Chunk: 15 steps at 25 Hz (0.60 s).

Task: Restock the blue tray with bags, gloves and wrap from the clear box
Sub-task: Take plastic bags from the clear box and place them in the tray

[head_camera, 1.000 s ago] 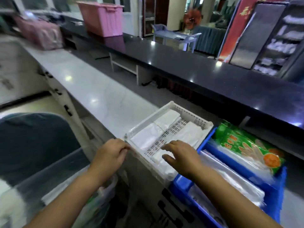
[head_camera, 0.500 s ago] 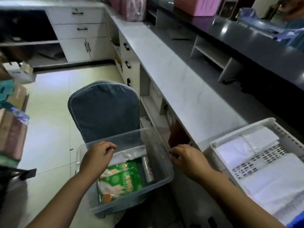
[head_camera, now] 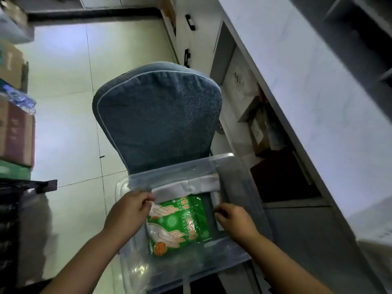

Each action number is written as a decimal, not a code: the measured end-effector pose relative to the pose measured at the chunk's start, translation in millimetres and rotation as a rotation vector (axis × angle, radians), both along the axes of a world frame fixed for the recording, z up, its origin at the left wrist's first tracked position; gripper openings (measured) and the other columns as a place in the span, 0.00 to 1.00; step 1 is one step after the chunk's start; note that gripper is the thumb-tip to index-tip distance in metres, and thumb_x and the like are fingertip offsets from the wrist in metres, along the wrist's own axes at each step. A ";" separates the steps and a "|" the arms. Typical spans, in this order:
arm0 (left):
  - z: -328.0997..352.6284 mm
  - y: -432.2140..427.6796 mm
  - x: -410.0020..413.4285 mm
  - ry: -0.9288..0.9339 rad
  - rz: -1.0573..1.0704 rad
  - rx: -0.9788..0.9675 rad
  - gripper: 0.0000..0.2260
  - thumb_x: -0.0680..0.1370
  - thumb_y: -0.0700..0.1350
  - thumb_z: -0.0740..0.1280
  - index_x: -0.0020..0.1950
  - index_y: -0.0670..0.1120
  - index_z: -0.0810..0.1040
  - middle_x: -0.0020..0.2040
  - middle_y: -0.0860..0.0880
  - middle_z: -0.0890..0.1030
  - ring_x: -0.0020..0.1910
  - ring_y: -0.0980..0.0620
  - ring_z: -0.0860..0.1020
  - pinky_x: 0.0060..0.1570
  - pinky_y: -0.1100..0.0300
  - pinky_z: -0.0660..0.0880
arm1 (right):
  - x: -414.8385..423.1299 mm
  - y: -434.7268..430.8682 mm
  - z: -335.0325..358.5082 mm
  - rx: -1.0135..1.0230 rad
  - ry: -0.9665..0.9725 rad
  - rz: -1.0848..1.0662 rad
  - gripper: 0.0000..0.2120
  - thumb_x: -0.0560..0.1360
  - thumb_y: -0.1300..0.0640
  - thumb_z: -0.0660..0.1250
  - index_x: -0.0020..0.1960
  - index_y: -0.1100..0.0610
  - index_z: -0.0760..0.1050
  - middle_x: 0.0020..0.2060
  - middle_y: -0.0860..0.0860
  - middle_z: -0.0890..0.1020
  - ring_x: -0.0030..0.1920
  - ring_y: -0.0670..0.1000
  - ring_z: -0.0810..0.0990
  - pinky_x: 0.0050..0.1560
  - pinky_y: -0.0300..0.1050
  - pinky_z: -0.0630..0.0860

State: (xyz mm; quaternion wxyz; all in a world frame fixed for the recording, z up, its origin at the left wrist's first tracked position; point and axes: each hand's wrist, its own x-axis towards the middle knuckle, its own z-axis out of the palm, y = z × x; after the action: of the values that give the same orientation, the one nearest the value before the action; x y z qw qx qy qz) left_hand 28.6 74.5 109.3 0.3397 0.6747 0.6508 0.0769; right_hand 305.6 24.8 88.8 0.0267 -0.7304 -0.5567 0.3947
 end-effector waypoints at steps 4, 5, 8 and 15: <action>-38.9 16.8 -7.4 0.059 -0.060 -0.008 0.09 0.75 0.42 0.65 0.52 0.51 0.81 0.51 0.51 0.82 0.50 0.51 0.77 0.43 0.59 0.73 | -17.2 28.5 -87.1 -0.151 0.181 -0.245 0.10 0.74 0.64 0.65 0.54 0.61 0.79 0.47 0.56 0.83 0.44 0.51 0.79 0.44 0.39 0.71; -44.4 21.6 -8.0 0.080 -0.075 0.000 0.09 0.75 0.42 0.65 0.53 0.50 0.81 0.51 0.51 0.82 0.51 0.50 0.77 0.44 0.59 0.72 | -21.6 35.8 -103.9 -0.198 0.243 -0.367 0.10 0.74 0.66 0.64 0.54 0.64 0.78 0.43 0.57 0.82 0.40 0.51 0.77 0.41 0.41 0.72; -61.9 37.5 -4.0 0.125 -0.124 0.040 0.09 0.74 0.40 0.66 0.52 0.49 0.82 0.50 0.49 0.83 0.51 0.48 0.78 0.43 0.59 0.71 | -32.7 59.9 -163.1 -0.362 0.488 -0.779 0.06 0.75 0.69 0.60 0.45 0.61 0.73 0.31 0.54 0.73 0.28 0.49 0.71 0.28 0.40 0.69; -82.5 48.5 4.4 0.070 -0.123 0.091 0.09 0.74 0.40 0.67 0.51 0.50 0.82 0.49 0.52 0.82 0.50 0.50 0.78 0.44 0.61 0.69 | -46.9 107.2 -227.0 -0.423 1.014 -1.613 0.09 0.75 0.61 0.66 0.53 0.63 0.74 0.43 0.56 0.80 0.46 0.52 0.79 0.49 0.41 0.77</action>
State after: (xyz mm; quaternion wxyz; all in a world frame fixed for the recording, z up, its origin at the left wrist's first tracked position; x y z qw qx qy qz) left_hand 33.1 123.1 26.8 0.2899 0.7302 0.6156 0.0617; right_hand 258.7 132.0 -138.2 0.3936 -0.6255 0.2702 0.6171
